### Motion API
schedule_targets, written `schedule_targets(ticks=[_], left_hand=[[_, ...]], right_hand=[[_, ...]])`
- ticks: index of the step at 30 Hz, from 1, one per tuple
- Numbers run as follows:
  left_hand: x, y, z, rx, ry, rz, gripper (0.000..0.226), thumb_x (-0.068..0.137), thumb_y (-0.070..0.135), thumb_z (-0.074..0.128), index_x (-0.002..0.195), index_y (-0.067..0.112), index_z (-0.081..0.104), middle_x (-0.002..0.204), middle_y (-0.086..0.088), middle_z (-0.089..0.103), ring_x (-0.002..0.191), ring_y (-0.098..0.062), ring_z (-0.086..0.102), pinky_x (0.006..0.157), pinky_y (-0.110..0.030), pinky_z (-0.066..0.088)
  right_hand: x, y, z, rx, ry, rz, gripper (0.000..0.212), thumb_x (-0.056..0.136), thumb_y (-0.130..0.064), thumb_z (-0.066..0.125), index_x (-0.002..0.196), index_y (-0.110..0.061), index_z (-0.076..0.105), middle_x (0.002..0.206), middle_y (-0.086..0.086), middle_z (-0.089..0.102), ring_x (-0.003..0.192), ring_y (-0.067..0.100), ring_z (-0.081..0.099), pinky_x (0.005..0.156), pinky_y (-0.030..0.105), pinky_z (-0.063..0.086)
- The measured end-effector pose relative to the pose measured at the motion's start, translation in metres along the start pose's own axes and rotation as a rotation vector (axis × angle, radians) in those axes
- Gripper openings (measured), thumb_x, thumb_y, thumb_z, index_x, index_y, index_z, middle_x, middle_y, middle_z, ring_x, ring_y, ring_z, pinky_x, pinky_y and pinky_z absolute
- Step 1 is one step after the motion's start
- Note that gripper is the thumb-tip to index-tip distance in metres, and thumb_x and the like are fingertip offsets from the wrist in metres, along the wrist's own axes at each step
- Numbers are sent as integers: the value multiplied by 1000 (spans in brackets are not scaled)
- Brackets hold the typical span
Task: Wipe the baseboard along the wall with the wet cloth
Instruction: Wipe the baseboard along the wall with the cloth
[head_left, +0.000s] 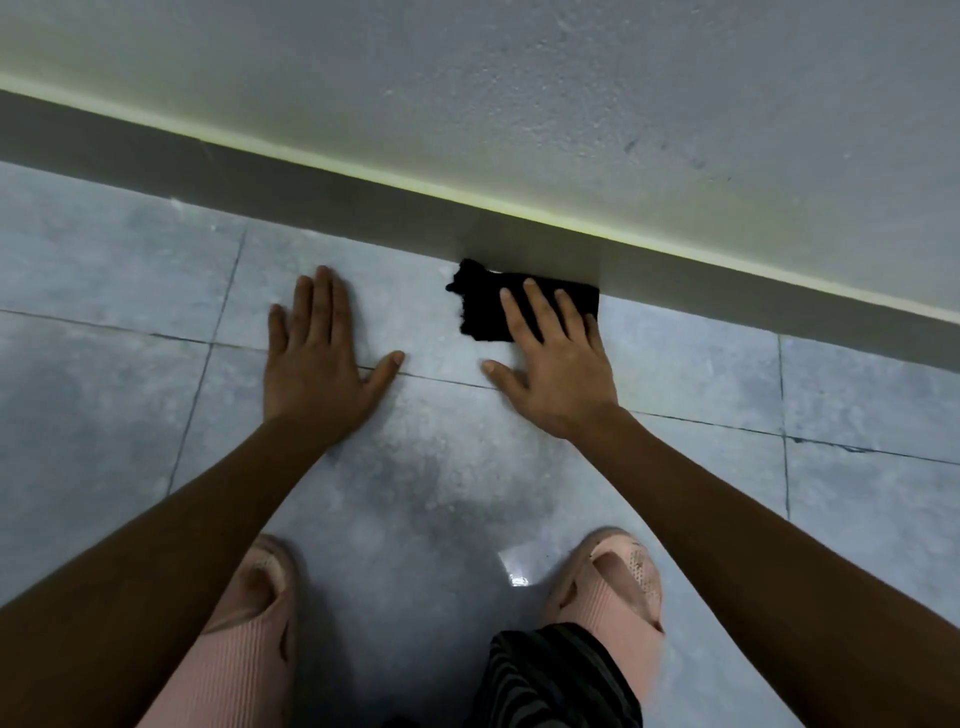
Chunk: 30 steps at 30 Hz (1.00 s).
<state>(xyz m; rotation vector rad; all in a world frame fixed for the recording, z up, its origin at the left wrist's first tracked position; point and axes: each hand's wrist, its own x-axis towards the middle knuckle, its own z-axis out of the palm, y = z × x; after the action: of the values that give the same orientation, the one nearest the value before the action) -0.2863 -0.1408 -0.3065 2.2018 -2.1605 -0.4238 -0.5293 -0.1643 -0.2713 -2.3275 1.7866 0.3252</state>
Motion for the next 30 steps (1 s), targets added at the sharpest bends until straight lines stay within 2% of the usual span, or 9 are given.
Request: schedule_targets(ticks=[3,7,11,14,17,20,25,30], left_hand=[[-2,5,2,5,0,3,96,82,71,11,150,7,-7,160,-13,-6,147,-27,-6,118,-46,-1],[-1,7,3,5,2,16,93,83,70,13,150,8,-6,160,-12,-5,147,-25,-6,119,-46,0],[-4,6,2,9,0,10,92,84,70,15,151,10,-6,160,-11,-7,147,-26,-7,118,-48,-1],[-11,-7,-2,19,-14,-32,93,84,71,17,151,11,-6,160,-12,-6,147,-28,-6,117,-49,1],[-20,-16,-8,28,-68,-51,94,83,72,14,151,12,-7,160,-10,-9,147,-27,-8,117,-49,1],[-18,-11,-15,39,-151,-21,92,86,71,20,150,12,-10,160,-9,-14,147,-26,-12,118,-48,1],[-19,-4,-21,83,-219,-6,93,85,69,25,149,14,-14,159,-6,-18,147,-24,-13,118,-48,2],[-24,5,-13,55,-207,-33,94,84,70,23,150,14,-14,159,-9,-18,146,-28,-14,118,-49,2]], right_hand=[[6,-25,-1,24,-22,61,84,86,-74,21,153,-31,-3,161,2,-4,146,33,-2,116,54,7],[14,-39,-4,27,-40,46,83,85,-75,20,152,-34,-4,161,1,-5,145,32,-1,116,53,9],[3,1,-1,55,1,53,73,88,-70,24,151,-41,-1,161,-8,-3,147,24,1,117,46,15],[-13,28,4,60,17,140,73,89,-69,24,152,-39,2,161,-6,2,146,25,3,117,47,16],[-15,24,7,36,14,170,78,87,-71,16,153,-32,0,161,-1,-2,146,29,-5,117,50,1],[-1,-1,7,56,6,90,81,89,-70,17,153,-26,-3,161,0,-7,146,26,-12,116,51,-6],[19,-41,1,63,-10,-52,82,89,-70,19,154,-25,-3,161,-3,-8,146,21,-10,117,49,0],[2,10,6,61,15,13,80,90,-69,22,154,-27,0,161,-5,-3,147,18,-1,118,45,7]])
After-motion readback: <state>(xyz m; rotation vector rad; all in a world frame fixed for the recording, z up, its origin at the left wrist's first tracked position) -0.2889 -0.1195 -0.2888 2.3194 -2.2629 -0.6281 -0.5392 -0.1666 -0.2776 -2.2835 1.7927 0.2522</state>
